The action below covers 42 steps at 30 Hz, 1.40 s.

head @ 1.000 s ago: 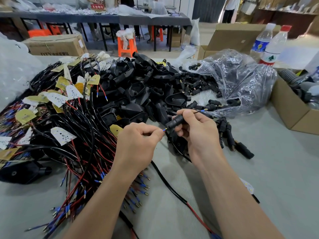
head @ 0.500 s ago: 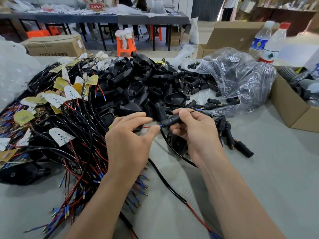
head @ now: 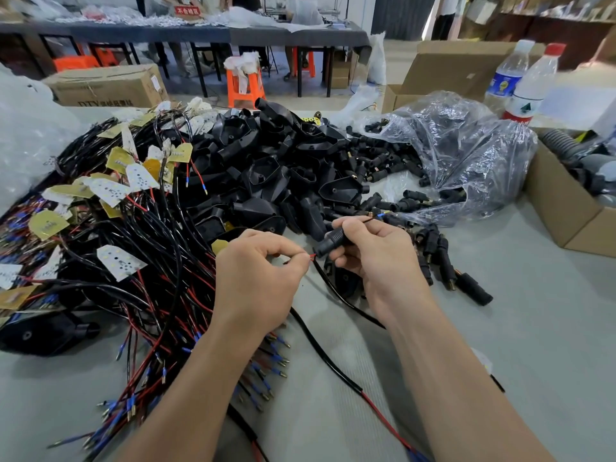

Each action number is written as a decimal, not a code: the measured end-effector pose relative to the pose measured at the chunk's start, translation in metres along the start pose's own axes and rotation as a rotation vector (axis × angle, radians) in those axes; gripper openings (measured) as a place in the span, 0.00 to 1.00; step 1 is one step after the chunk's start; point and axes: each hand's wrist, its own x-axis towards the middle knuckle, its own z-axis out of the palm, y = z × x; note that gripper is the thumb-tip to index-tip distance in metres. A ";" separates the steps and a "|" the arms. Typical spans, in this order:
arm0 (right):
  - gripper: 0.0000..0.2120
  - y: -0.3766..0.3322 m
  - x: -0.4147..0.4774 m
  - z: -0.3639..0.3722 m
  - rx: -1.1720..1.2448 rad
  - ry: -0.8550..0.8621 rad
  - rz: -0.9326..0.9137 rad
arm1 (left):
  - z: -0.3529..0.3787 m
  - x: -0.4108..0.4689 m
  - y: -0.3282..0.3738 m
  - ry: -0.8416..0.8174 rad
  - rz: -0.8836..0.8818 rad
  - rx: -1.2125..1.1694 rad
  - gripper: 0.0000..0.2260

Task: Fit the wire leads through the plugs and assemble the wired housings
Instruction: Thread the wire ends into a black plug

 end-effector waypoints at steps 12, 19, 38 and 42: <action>0.06 -0.002 0.000 0.001 0.103 0.051 0.002 | -0.002 0.004 0.000 0.050 0.008 -0.028 0.10; 0.07 0.000 -0.001 0.004 0.125 0.041 0.027 | 0.002 0.001 -0.002 -0.015 -0.035 0.000 0.08; 0.09 0.007 -0.003 0.008 -0.008 -0.061 0.018 | 0.002 -0.004 0.003 -0.148 -0.025 -0.058 0.22; 0.07 0.004 -0.001 0.005 0.041 -0.031 0.009 | 0.003 -0.001 0.000 -0.161 -0.050 -0.119 0.19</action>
